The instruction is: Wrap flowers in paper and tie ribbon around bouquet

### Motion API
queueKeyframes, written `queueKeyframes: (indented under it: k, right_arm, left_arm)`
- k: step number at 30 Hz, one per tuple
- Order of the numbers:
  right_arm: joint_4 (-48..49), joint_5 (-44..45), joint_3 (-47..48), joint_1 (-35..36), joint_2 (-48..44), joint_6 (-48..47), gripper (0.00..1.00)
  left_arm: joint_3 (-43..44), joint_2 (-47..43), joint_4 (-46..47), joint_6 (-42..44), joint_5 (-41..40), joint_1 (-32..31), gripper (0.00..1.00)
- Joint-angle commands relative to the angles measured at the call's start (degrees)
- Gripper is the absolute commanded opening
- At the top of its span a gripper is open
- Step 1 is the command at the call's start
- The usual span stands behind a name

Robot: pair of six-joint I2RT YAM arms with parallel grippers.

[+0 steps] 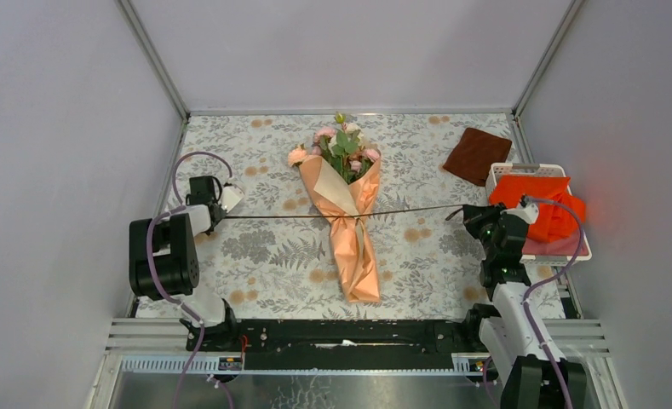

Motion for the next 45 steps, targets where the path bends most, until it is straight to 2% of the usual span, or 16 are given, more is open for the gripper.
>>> queueKeyframes:
  k: [1, 5, 13, 21, 29, 35, 39, 45]
  right_arm:
    - [5.34, 0.78, -2.95, -4.03, -1.14, 3.59, 0.0]
    - [5.24, 1.2, -5.73, -6.68, -0.94, 2.74, 0.0]
    - [10.98, -6.16, -8.15, -12.82, 6.54, 2.68, 0.0]
    - [10.83, -8.54, -7.02, -15.51, 10.41, -1.1, 0.0]
    - [8.58, -10.59, -5.38, -16.21, 11.48, -5.4, 0.0]
    - [2.11, -13.64, -1.63, -16.15, 11.37, -11.31, 0.0]
    - [3.37, -11.85, -2.23, -16.21, 11.13, -10.23, 0.0]
    - [4.37, -14.24, -1.72, -16.21, 13.38, -10.74, 0.0]
  left_arm:
    - [-0.81, 2.82, 0.87, 1.49, 0.37, 3.08, 0.0]
    - [-0.49, 3.03, 2.6, 1.76, 0.56, 5.04, 0.0]
    - [0.83, 2.73, 3.01, 2.98, 1.69, 8.57, 0.0]
    - [1.5, 3.79, 3.72, 4.24, 2.51, 11.82, 0.0]
    - [1.61, 3.91, 3.84, 4.77, 3.09, 13.1, 0.0]
    - [2.58, 3.34, 2.21, 3.74, 5.06, 13.13, 0.0]
    - [3.41, 4.19, 2.69, 3.67, 4.38, 13.29, 0.0]
    - [3.88, 4.22, 1.48, 3.43, 5.33, 13.29, 0.0]
